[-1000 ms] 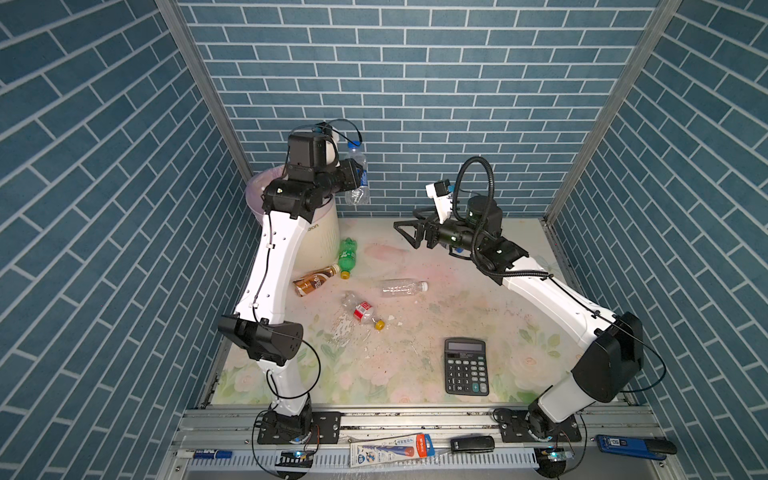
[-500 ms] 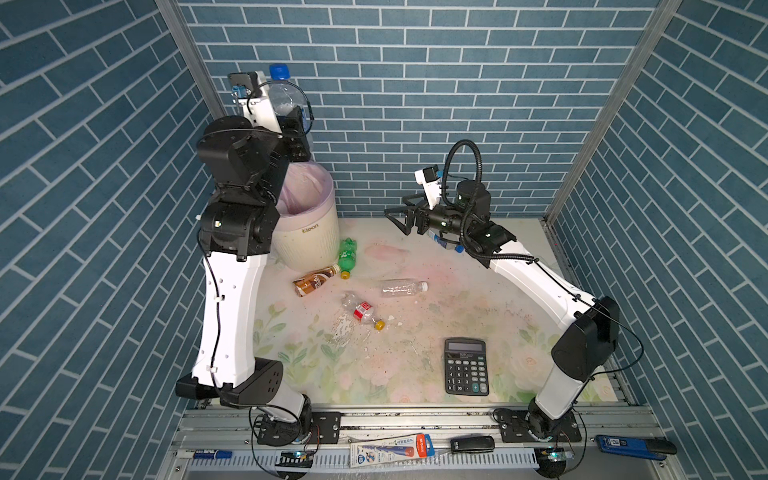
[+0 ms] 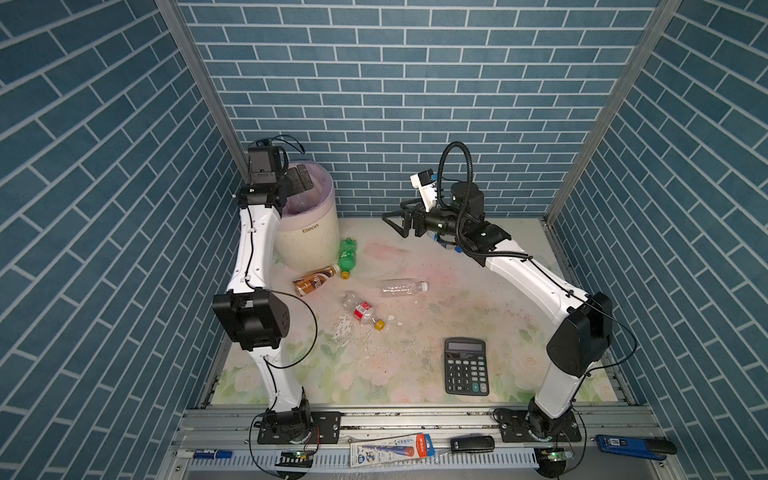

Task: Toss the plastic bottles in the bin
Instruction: 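Carry the Pepsi bottle over the bin with left gripper and open it, then bring both grippers back from the bin toward the remaining bottles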

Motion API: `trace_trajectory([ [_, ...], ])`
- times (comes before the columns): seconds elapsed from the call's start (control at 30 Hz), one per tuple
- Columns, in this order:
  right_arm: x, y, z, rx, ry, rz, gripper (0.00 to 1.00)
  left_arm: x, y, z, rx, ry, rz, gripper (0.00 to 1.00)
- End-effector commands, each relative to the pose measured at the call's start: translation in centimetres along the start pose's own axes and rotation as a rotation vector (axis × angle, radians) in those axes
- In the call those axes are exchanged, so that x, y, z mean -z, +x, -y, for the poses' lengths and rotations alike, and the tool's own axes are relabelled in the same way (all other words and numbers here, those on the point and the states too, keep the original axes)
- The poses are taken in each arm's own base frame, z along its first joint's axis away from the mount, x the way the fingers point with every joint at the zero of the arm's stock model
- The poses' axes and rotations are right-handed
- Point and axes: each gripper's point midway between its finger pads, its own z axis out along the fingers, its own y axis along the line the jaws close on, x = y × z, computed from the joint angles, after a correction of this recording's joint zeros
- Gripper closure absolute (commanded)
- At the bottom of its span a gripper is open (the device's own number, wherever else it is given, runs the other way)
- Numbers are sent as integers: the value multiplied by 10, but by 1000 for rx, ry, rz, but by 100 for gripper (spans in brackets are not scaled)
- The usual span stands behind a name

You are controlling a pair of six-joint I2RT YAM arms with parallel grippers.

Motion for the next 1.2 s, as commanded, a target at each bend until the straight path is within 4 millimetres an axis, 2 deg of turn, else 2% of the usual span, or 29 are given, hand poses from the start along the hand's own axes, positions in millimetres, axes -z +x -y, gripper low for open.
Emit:
trace_trajectory([
  [0.0, 9, -23, -17, 21, -26, 53, 1, 77, -59, 30, -3, 92, 186, 1],
  [0.23, 13, -19, -11, -6, 13, 46, 1, 109, -55, 56, -65, 132, 216, 1],
  [0.43, 23, -13, -7, -23, 67, 33, 1, 140, -40, 98, -185, 153, 247, 1],
  [0.63, 37, 1, 0, -32, 137, 0, 1, 161, -15, 132, -278, 176, 249, 1],
  [0.8, 54, 19, 15, -37, 238, -38, 1, 158, 20, 148, -376, 104, 196, 1],
  [0.93, 78, 33, 53, -66, 393, -67, 1, 153, 56, 168, -417, 144, 159, 1],
  [1.17, 135, 62, 165, -213, 693, -142, 1, 134, 124, 217, -519, 187, 79, 1],
])
